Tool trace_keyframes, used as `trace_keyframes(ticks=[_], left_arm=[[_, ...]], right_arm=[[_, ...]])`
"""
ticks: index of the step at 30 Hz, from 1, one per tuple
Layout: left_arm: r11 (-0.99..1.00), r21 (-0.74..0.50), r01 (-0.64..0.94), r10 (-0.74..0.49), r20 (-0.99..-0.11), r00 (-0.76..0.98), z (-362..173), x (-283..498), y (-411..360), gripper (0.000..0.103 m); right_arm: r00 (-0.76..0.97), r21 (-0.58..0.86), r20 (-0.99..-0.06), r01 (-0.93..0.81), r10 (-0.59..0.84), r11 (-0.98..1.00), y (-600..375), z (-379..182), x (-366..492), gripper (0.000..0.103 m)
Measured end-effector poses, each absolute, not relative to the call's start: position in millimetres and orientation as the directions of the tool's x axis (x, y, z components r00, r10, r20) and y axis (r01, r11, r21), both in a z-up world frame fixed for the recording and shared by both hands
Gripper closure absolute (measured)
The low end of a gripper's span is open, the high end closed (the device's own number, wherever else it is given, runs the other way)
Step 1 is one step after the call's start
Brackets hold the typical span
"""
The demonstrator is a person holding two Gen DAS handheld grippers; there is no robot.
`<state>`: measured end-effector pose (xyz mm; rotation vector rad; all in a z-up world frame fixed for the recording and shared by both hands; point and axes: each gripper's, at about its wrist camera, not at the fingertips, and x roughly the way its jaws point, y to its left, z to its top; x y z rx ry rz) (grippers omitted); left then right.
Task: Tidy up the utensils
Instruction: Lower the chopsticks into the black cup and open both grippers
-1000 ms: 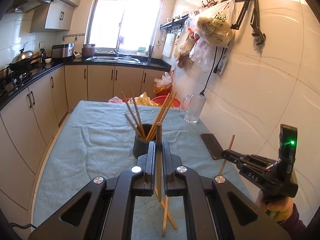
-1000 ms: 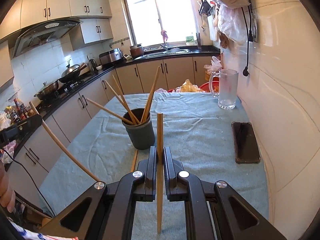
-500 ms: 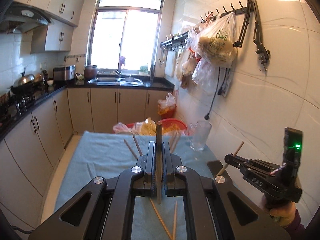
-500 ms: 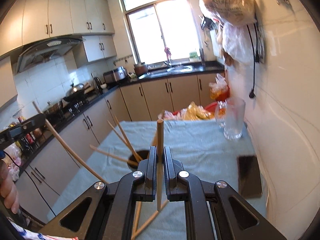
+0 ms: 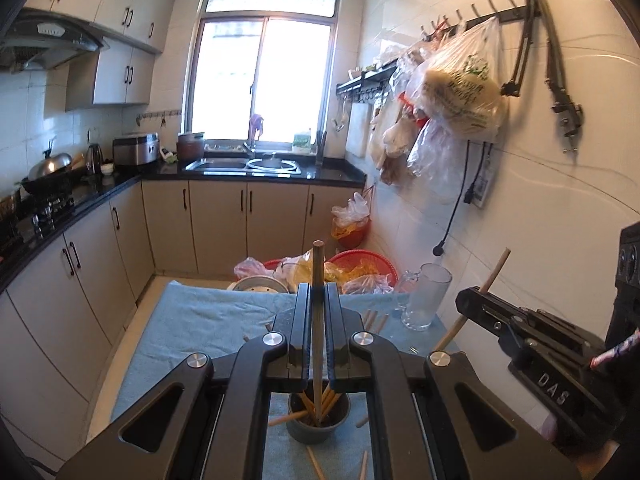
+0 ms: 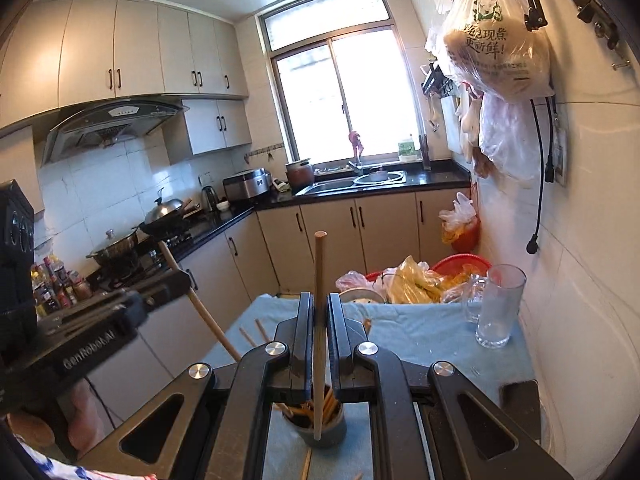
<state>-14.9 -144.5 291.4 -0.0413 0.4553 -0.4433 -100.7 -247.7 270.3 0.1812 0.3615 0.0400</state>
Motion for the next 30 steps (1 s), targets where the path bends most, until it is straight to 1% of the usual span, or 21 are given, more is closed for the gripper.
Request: trace_keyframes(ticks=[3, 6, 10, 15, 22, 23, 24, 25, 26, 27, 29, 30], left_arm=[[0.907, -0.157, 0.390, -0.418, -0.435, 0.797, 281.9, 2.2, -147.3, 0.098], [0.907, -0.177, 0.383, -0.420, -0.472, 0.775, 265.1, 19.3, -150.8, 0.098], [0.910, -0.171, 0.379, -0.411, -0.505, 0.759, 246.9, 28.7, -153.5, 0.098], [0.909, -0.173, 0.378, -0.410, -0.521, 0.749, 238.4, 29.4, -152.9, 0.098], [0.912, -0.150, 0.382, -0.403, -0.503, 0.764, 245.2, 14.7, -148.2, 0.096], [0.913, -0.146, 0.382, -0.402, -0.499, 0.768, 246.7, 11.8, -146.5, 0.094], [0.914, -0.143, 0.380, -0.399, -0.492, 0.774, 249.1, 7.5, -143.8, 0.086], [0.915, -0.142, 0.377, -0.396, -0.489, 0.777, 250.6, 4.9, -141.8, 0.081], [0.917, -0.143, 0.373, -0.393, -0.485, 0.781, 252.2, 2.8, -139.2, 0.072], [0.919, -0.144, 0.367, -0.389, -0.476, 0.789, 254.5, -0.2, -136.1, 0.068], [0.925, -0.143, 0.352, -0.377, -0.457, 0.805, 260.5, -8.4, -127.5, 0.068], [0.927, -0.143, 0.348, -0.374, -0.452, 0.810, 263.7, -11.5, -123.7, 0.068]], right_arm=[[0.933, 0.191, -0.355, 0.016, 0.054, 0.981, -246.8, 257.8, -83.5, 0.096], [0.921, 0.232, -0.385, 0.030, 0.063, 0.972, -253.6, 239.0, -67.5, 0.096], [0.898, 0.262, -0.434, 0.051, 0.070, 0.964, -262.3, 213.0, -51.8, 0.096], [0.873, 0.289, -0.480, 0.065, 0.086, 0.955, -269.0, 187.5, -39.8, 0.096], [0.851, 0.298, -0.516, 0.077, 0.093, 0.951, -271.8, 167.5, -30.2, 0.096], [0.850, 0.299, -0.518, 0.077, 0.094, 0.951, -272.1, 167.0, -29.2, 0.096], [0.850, 0.299, -0.519, 0.078, 0.094, 0.951, -272.7, 166.5, -28.3, 0.096], [0.850, 0.297, -0.519, 0.081, 0.090, 0.952, -273.5, 166.2, -27.7, 0.096], [0.850, 0.295, -0.519, 0.082, 0.088, 0.952, -273.1, 166.9, -27.7, 0.096], [0.850, 0.290, -0.520, 0.080, 0.087, 0.954, -272.5, 167.2, -27.0, 0.096], [0.850, 0.282, -0.520, 0.080, 0.082, 0.956, -271.0, 169.0, -26.3, 0.088], [0.852, 0.281, -0.518, 0.080, 0.080, 0.956, -271.0, 170.3, -26.1, 0.077]])
